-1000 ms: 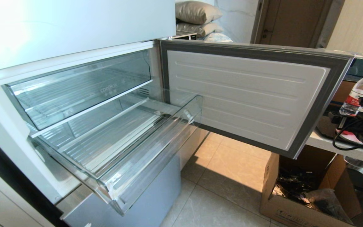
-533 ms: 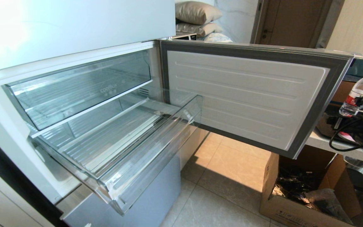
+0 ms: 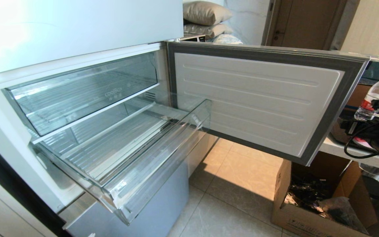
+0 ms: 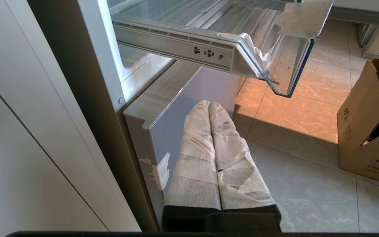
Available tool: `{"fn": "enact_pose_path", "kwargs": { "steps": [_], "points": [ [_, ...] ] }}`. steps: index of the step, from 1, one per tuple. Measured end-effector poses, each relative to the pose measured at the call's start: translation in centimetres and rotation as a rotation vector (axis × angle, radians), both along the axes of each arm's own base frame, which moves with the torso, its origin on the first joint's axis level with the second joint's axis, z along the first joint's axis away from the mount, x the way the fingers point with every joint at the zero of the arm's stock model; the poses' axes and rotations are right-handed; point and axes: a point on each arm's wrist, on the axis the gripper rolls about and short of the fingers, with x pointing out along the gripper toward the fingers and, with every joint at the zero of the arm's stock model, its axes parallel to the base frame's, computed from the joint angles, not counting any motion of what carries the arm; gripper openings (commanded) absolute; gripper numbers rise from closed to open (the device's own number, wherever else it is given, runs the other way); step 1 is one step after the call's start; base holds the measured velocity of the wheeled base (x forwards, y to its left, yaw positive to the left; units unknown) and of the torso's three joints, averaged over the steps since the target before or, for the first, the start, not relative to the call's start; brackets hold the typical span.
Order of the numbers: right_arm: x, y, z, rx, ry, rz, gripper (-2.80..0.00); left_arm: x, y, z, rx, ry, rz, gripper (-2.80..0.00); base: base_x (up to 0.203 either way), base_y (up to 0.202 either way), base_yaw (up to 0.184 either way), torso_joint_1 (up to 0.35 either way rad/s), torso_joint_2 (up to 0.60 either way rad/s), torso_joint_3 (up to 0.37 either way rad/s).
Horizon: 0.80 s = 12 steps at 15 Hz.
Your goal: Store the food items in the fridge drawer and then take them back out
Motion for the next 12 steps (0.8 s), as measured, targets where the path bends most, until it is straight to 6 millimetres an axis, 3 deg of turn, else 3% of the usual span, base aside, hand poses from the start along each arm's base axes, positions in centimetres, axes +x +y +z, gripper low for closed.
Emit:
{"fn": "enact_pose_path", "kwargs": {
  "steps": [5,12],
  "points": [
    [-1.5,-0.4,1.2,0.029,-0.006,-0.024,0.0,0.0,0.0,0.0,0.0,0.0,0.0,-2.8,0.0,0.0,0.0,0.0,0.0,0.0],
    [-3.4,-5.3,1.0,0.104,-0.012,-0.085,0.0,0.0,0.0,0.0,0.0,0.0,0.0,-2.8,0.0,0.0,0.0,0.0,0.0,0.0]
  ]
}}
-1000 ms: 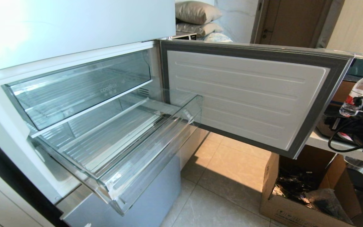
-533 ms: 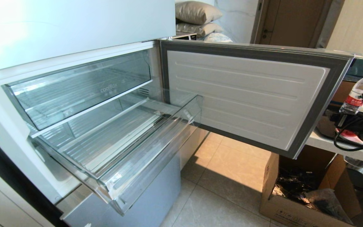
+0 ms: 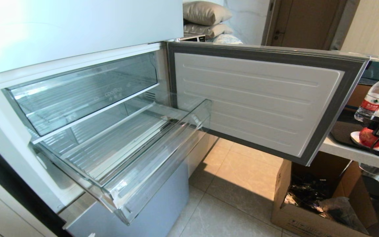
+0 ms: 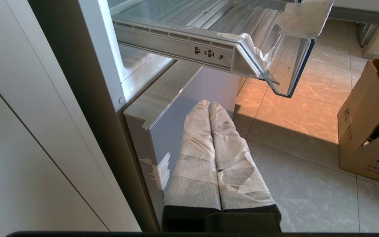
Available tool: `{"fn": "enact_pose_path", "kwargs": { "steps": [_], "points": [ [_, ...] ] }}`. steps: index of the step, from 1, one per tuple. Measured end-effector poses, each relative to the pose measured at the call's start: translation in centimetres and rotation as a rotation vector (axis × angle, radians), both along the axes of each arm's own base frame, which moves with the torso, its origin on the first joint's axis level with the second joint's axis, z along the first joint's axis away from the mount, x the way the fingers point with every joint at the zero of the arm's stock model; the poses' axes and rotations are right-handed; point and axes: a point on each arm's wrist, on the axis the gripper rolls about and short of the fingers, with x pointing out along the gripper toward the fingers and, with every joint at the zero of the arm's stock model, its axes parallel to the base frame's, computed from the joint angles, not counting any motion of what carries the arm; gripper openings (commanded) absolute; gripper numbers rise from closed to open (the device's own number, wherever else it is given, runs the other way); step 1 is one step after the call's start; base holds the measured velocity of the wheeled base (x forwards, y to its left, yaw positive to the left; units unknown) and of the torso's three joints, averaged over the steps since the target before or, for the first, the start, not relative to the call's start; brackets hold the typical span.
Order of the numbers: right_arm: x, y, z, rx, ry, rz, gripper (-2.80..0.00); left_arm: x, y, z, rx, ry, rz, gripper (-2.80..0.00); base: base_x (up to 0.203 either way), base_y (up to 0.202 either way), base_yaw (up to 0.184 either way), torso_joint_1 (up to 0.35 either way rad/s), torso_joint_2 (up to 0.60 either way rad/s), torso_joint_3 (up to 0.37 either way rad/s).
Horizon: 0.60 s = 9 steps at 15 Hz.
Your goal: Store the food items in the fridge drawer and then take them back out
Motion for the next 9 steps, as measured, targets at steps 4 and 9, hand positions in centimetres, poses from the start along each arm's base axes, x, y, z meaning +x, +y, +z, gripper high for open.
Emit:
{"fn": "enact_pose_path", "kwargs": {
  "steps": [4,9],
  "points": [
    [-0.7,-1.2,-0.6,0.125,-0.034,-0.036,0.0,0.0,0.0,0.0,0.0,0.0,0.0,-2.8,0.0,0.0,0.0,0.0,0.0,0.0],
    [-1.5,-1.4,0.9,0.498,-0.127,-0.11,0.0,0.0,0.0,0.0,0.0,0.0,0.0,-2.8,0.0,0.0,0.0,0.0,0.0,0.0]
  ]
}}
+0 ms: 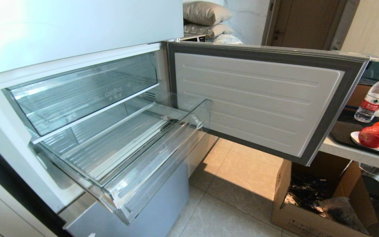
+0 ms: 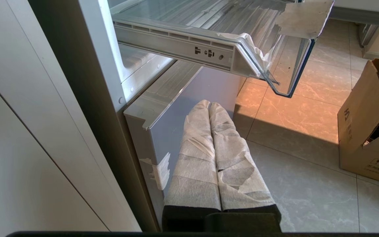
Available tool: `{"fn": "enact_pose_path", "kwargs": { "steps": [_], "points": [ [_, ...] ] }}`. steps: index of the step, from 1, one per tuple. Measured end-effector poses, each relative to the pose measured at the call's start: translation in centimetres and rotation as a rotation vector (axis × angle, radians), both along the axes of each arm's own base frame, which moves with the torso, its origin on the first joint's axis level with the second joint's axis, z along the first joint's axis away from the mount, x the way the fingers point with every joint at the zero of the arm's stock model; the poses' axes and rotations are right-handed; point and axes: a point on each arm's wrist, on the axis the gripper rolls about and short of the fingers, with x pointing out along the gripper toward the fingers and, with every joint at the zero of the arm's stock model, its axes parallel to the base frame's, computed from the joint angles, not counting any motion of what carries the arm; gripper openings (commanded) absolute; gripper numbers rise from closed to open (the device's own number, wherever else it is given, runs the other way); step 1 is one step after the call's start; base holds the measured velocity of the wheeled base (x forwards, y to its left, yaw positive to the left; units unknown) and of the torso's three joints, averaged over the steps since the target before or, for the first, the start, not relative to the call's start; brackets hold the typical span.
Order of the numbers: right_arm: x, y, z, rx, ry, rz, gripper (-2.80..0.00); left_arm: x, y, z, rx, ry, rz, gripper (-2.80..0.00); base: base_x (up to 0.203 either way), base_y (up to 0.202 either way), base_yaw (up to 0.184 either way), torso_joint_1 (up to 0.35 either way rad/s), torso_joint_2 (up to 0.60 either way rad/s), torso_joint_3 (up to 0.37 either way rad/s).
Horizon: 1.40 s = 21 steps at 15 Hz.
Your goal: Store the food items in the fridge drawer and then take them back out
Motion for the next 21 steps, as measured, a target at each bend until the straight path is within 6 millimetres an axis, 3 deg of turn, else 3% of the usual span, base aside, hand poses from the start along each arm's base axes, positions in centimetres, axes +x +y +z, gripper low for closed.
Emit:
{"fn": "enact_pose_path", "kwargs": {
  "steps": [5,9,13,21],
  "points": [
    [-0.1,-1.9,4.1,0.34,-0.066,-0.117,0.0,0.0,0.0,0.0,0.0,0.0,0.0,-2.8,0.0,0.0,0.0,0.0,0.0,0.0],
    [-0.4,-3.4,5.2,0.486,-0.043,-0.189,0.0,0.0,0.0,0.0,0.0,0.0,0.0,-2.8,0.0,0.0,0.0,0.0,0.0,0.0],
    [0.4,-3.9,4.4,0.619,0.0,-0.173,0.0,0.0,0.0,0.0,0.0,0.0,0.0,-2.8,0.0,0.0,0.0,0.0,0.0,0.0],
    [2.6,-5.2,3.2,0.714,0.05,-0.077,0.0,0.0,0.0,0.0,0.0,0.0,0.0,-2.8,0.0,0.0,0.0,0.0,0.0,0.0]
  ]
}}
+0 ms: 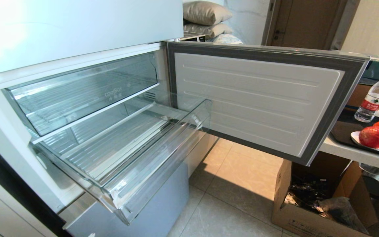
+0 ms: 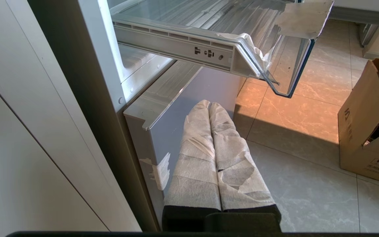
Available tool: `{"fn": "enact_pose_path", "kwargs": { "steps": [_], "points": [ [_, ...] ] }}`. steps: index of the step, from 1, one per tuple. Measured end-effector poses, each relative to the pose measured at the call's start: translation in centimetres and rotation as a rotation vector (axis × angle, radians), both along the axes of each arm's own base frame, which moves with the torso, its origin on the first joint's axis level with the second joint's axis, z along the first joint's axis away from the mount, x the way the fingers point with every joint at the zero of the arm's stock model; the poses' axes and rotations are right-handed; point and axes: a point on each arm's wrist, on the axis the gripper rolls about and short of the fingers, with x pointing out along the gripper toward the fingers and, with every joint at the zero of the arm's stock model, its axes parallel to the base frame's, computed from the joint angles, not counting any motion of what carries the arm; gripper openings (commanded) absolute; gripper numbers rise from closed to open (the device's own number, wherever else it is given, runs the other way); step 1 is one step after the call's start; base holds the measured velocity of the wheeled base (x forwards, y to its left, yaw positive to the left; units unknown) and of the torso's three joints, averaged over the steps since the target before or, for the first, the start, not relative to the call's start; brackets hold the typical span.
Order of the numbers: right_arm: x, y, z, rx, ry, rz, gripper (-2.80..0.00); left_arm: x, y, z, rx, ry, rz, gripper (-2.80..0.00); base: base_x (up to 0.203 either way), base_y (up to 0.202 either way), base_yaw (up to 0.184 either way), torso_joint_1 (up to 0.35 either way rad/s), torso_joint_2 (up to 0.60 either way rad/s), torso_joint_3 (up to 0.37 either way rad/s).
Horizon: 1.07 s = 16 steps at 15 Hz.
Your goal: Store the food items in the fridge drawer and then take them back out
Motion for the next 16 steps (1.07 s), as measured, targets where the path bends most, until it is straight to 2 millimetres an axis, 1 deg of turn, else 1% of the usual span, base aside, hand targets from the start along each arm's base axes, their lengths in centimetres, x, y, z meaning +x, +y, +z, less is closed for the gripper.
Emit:
{"fn": "enact_pose_path", "kwargs": {
  "steps": [3,6,16],
  "points": [
    [0.2,-0.1,-0.5,0.013,0.011,0.006,0.0,0.0,0.0,0.0,0.0,0.0,0.0,-2.8,0.0,0.0,0.0,0.0,0.0,0.0],
    [0.3,0.0,-0.7,0.043,-0.001,0.052,0.0,0.0,0.0,0.0,0.0,0.0,0.0,-2.8,0.0,0.0,0.0,0.0,0.0,0.0],
    [0.7,0.0,-1.6,0.063,0.009,0.071,0.0,0.0,0.0,0.0,0.0,0.0,0.0,-2.8,0.0,0.0,0.0,0.0,0.0,0.0]
  ]
}}
